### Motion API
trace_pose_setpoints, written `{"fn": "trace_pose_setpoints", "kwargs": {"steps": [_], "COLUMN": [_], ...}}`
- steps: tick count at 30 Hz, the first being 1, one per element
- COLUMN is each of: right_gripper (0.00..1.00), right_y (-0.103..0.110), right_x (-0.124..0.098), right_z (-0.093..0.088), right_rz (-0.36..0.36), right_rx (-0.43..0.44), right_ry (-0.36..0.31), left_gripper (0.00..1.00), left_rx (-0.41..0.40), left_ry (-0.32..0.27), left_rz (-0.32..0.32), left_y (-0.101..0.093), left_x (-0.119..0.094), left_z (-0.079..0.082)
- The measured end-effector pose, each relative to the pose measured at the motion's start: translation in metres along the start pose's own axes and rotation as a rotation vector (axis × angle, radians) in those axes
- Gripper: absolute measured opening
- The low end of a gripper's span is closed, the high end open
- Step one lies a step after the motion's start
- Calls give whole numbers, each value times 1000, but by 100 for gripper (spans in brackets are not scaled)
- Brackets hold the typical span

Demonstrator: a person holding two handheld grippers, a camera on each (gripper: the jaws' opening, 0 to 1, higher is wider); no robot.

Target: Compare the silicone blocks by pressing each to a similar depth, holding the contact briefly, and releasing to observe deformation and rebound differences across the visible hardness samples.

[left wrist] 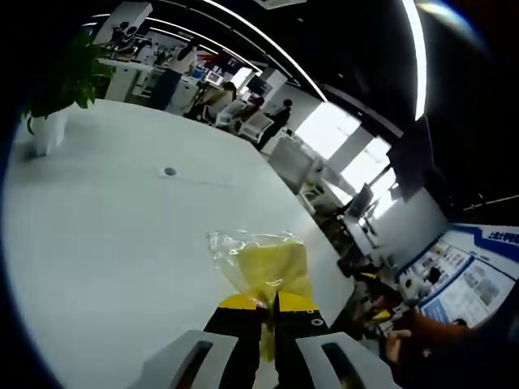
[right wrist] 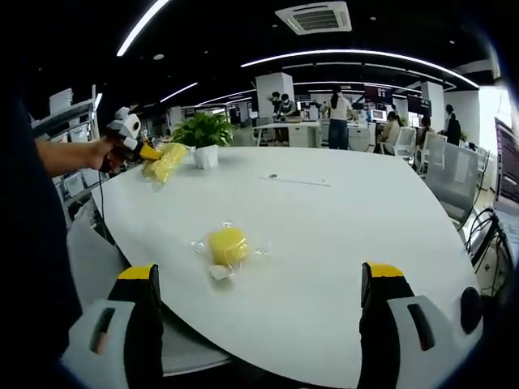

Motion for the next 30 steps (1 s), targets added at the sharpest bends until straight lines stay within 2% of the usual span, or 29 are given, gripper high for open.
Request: {"fn": "trace_pose_setpoints", "kwargs": {"steps": [13,25,30], "right_gripper": [96,96,96], "right_y": [2,2,3], "right_x": [2,5,5], "right_z": [-4,-7,-10], "right_rz": [5,11,16], "right_rx": [11,21,25], "right_ry": [7,8,14], "left_gripper": [3,2,2], "left_rx": [-62,-104,-117], "left_ry": [59,96,103], "left_rz": [34,74,71], "left_y": [24,50,59], "left_x": [10,21,25], "left_z": [-16,-28,-35]}}
Point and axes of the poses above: the point that each gripper's makers call its tool centre point, and the gripper's own axes: x roughly forward along the fingers, y roughly to its left, z roughly out of its top, the point moved 5 cm from there along -x, roughly backward along the fingers, and after that the axes turned 11 degrees about -x, right-handed, at the moved point
